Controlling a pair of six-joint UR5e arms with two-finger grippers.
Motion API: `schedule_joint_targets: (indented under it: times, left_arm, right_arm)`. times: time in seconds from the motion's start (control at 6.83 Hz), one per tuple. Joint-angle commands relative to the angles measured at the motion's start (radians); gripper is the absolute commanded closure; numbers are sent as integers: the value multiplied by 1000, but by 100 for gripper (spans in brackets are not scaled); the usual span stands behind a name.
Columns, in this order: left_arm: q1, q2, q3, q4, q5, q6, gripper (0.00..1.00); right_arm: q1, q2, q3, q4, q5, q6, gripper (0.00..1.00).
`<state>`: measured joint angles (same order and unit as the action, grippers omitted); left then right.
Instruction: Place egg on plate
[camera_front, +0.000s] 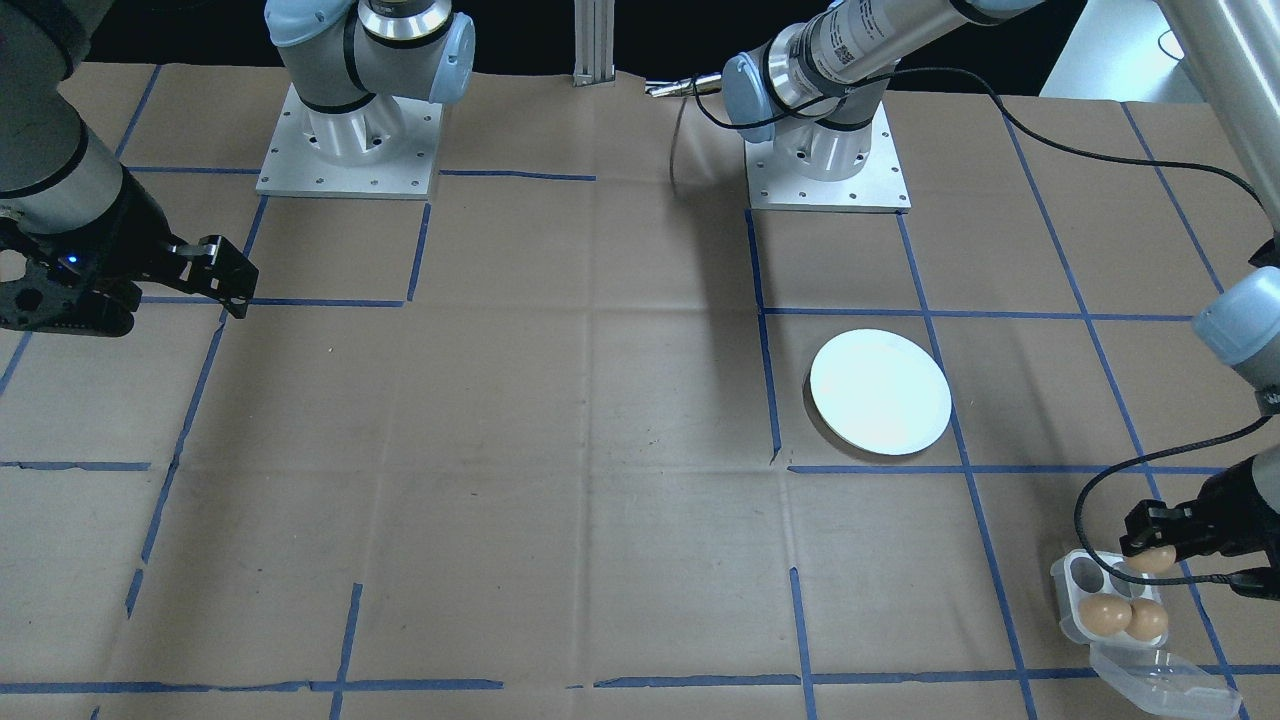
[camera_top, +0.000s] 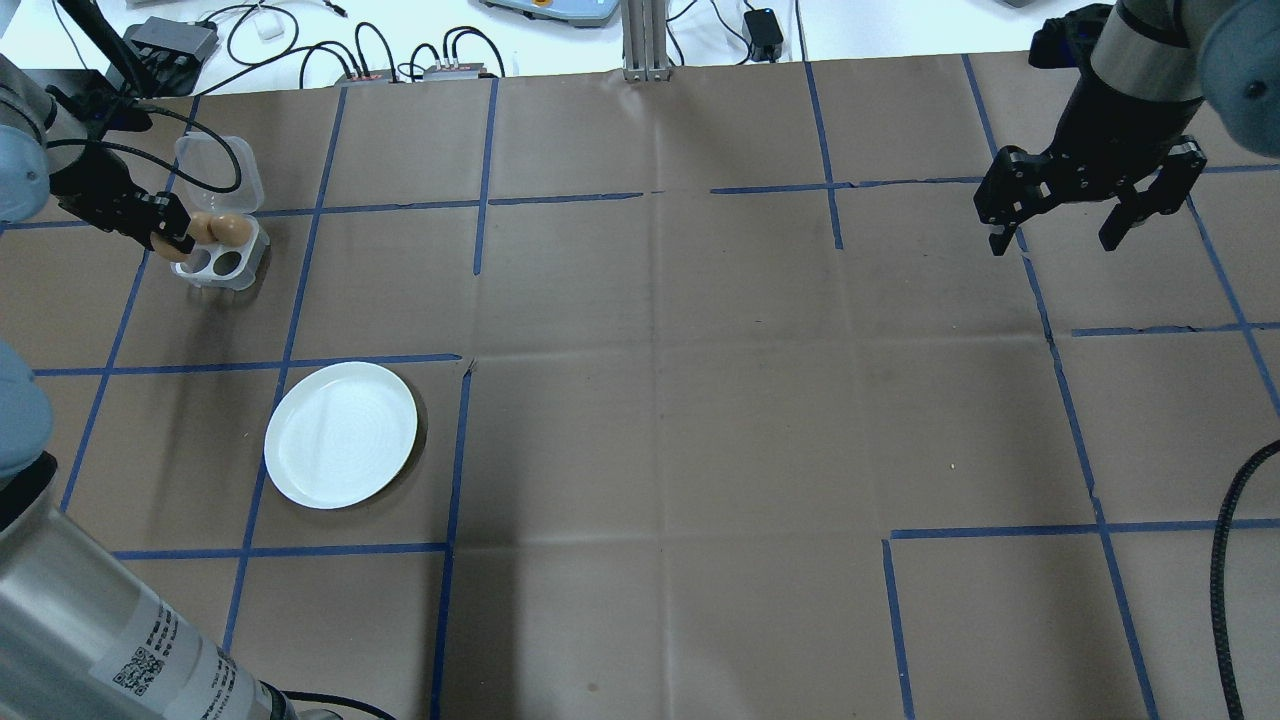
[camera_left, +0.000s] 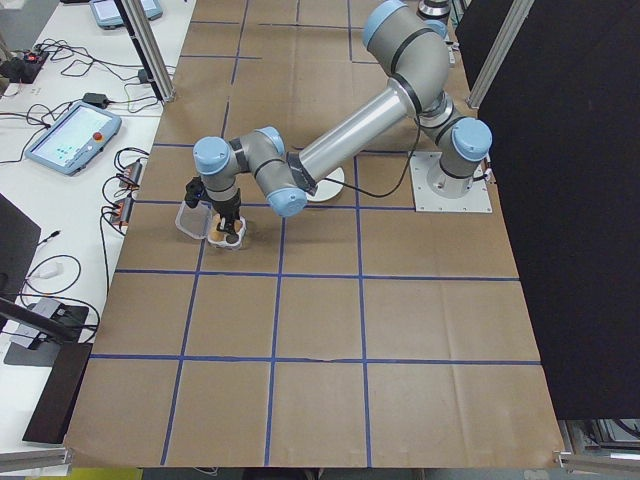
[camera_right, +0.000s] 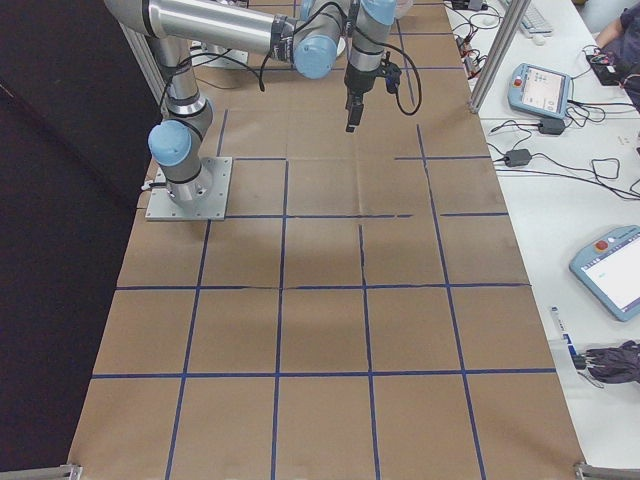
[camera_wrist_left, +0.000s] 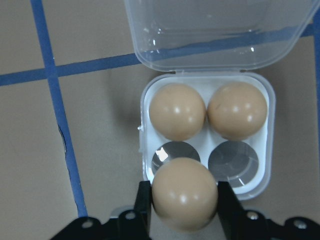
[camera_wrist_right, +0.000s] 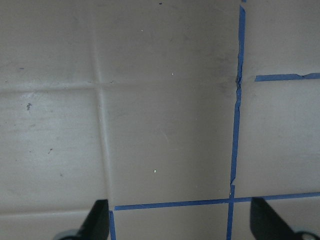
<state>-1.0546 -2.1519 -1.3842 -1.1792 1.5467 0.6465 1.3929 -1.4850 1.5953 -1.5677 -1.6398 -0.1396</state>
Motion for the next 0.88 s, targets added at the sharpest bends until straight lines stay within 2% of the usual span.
schedule_joint_targets:
  times: [0.0,0.29,0.44,0.59,0.73]
  left_arm:
    - [-10,143,-135,-72,-22,-100,95]
    - [-10,368,-426,-68,-28,-216,95]
    - [-40,453,-546,-59,-24,-255,95]
    - [-109,484,-615,-39,-22,-318,95]
    - [-146,474,-630,-34,-22,-344,95]
  right_arm:
    - [0,0,0,0,0,0,0]
    - [0,0,0,0,0,0,0]
    - [0,0,0,0,0,0,0]
    - [0,0,0,0,0,0,0]
    - [0,0,0,0,0,0,0]
